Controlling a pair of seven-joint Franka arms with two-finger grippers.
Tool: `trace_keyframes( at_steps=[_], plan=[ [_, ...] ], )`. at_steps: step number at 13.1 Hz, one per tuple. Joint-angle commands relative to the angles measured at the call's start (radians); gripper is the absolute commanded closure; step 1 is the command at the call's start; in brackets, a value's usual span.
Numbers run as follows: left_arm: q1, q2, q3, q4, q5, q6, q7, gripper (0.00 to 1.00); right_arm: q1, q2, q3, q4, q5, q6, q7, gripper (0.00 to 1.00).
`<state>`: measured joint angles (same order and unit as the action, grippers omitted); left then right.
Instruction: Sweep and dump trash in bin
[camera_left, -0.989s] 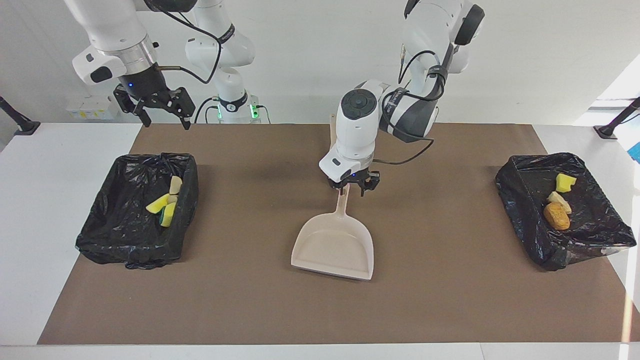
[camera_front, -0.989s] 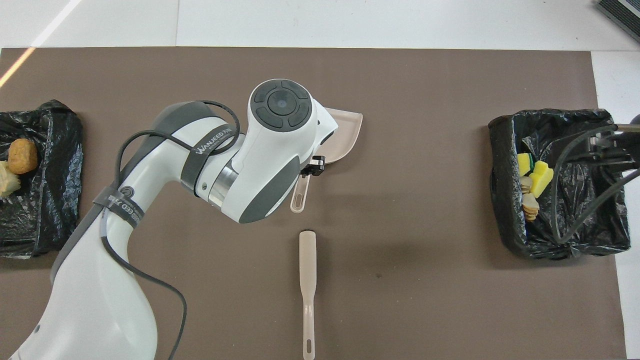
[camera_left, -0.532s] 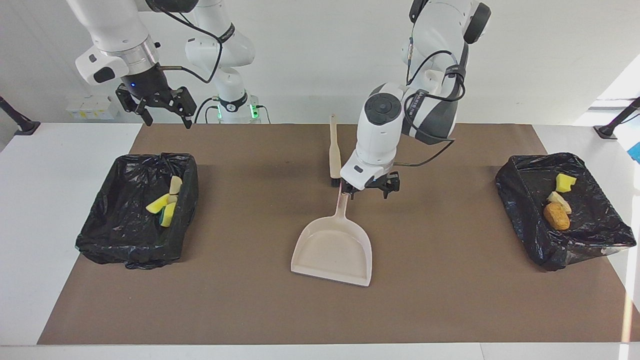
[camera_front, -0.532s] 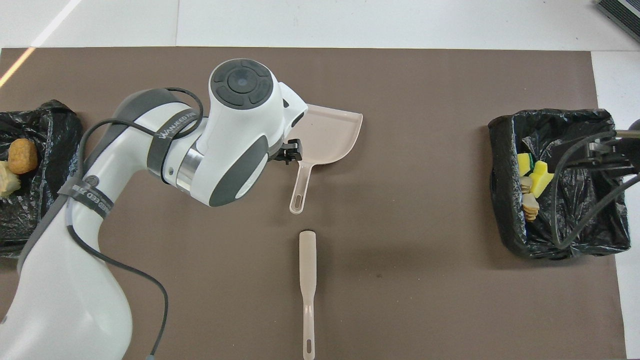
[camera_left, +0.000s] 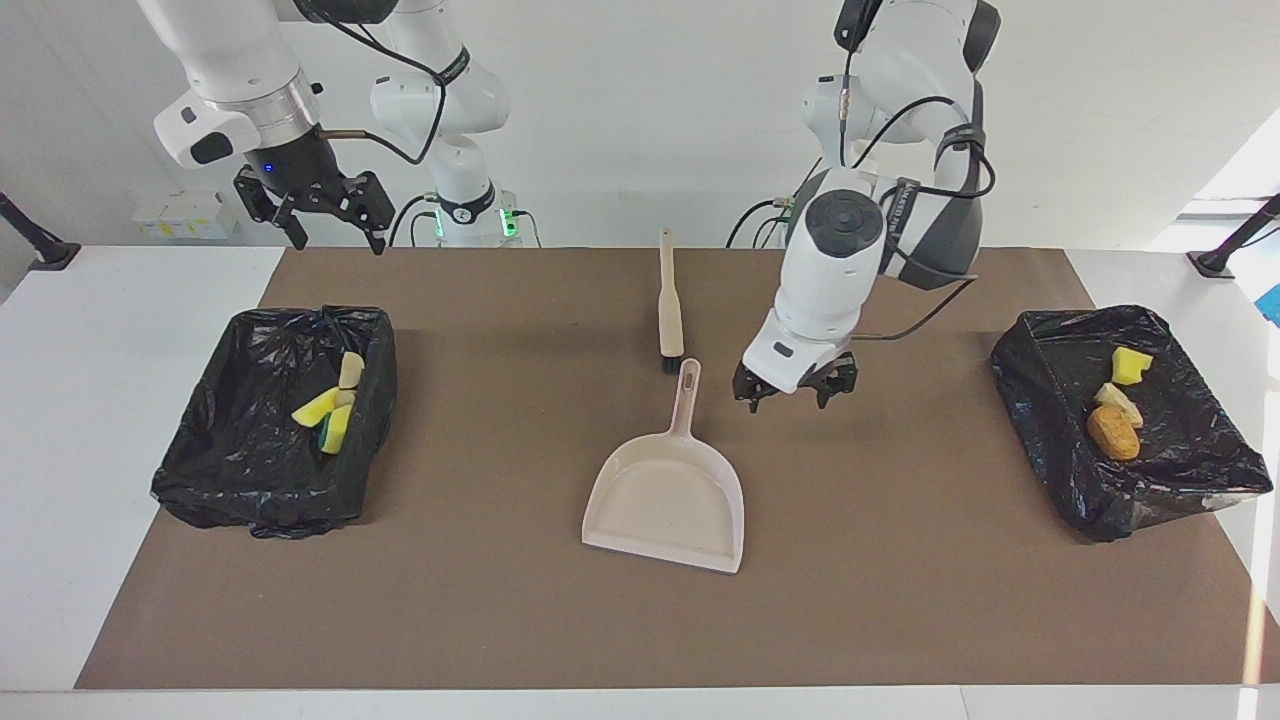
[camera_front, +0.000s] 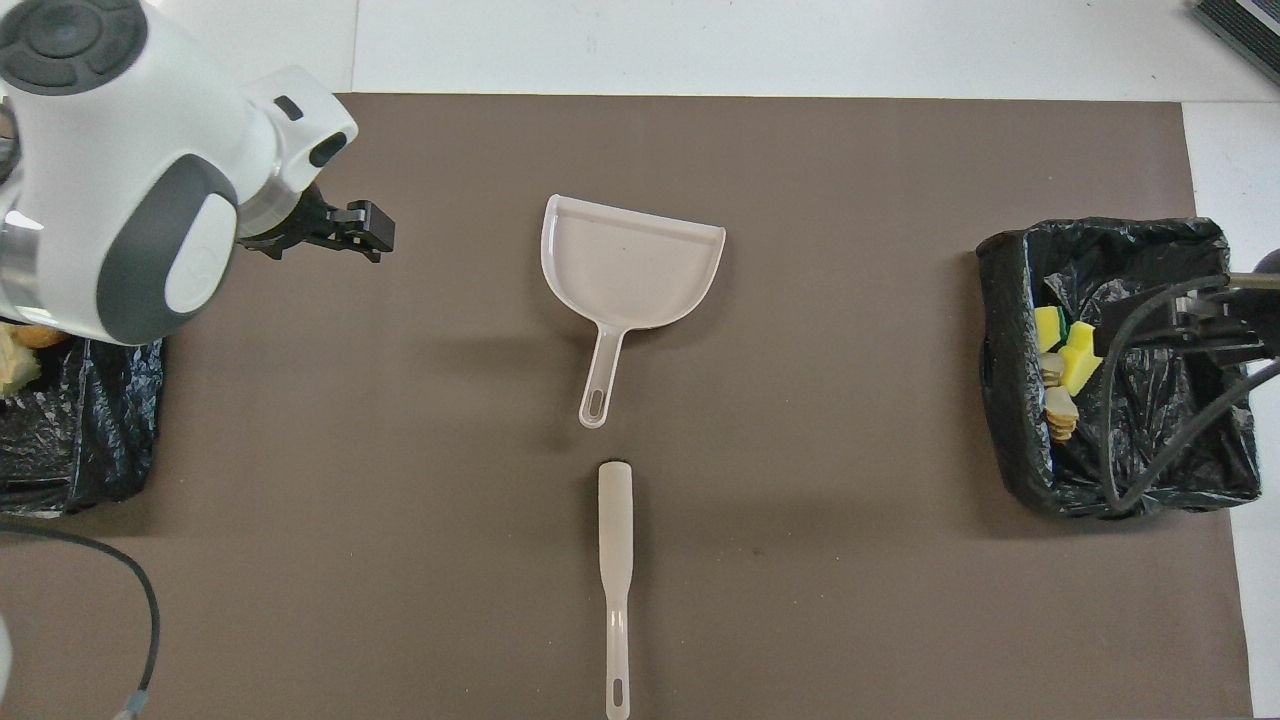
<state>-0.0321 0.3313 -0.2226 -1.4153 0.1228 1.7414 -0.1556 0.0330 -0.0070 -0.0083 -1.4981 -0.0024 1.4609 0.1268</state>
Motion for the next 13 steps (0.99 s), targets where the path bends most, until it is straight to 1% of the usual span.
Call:
trace_keyframes(
  at_steps=[1, 4, 5, 8, 10, 13],
  plan=[
    [0.076, -0.075, -0.006, -0.040, -0.014, -0.052, 0.112, 0.00, 0.002, -0.028, 0.002, -0.036, -0.007, 0.028, -0.021, 0.00],
    [0.129, -0.145, -0.006, -0.083, -0.014, -0.071, 0.126, 0.00, 0.001, -0.028, 0.002, -0.036, -0.007, 0.030, -0.021, 0.00],
    [0.133, -0.150, -0.006, -0.083, -0.014, -0.094, 0.145, 0.00, 0.001, -0.028, 0.002, -0.036, -0.007, 0.029, -0.021, 0.00],
    [0.135, -0.159, -0.004, -0.088, -0.014, -0.106, 0.180, 0.00, 0.001, -0.027, 0.002, -0.034, -0.007, 0.029, -0.021, 0.00],
    [0.136, -0.189, -0.004, -0.122, -0.014, -0.102, 0.197, 0.00, 0.001, -0.027, 0.004, -0.034, -0.007, 0.030, -0.022, 0.00],
    [0.132, -0.208, -0.006, -0.117, -0.015, -0.099, 0.194, 0.00, 0.001, -0.027, 0.002, -0.034, -0.007, 0.029, -0.021, 0.00]
  ],
)
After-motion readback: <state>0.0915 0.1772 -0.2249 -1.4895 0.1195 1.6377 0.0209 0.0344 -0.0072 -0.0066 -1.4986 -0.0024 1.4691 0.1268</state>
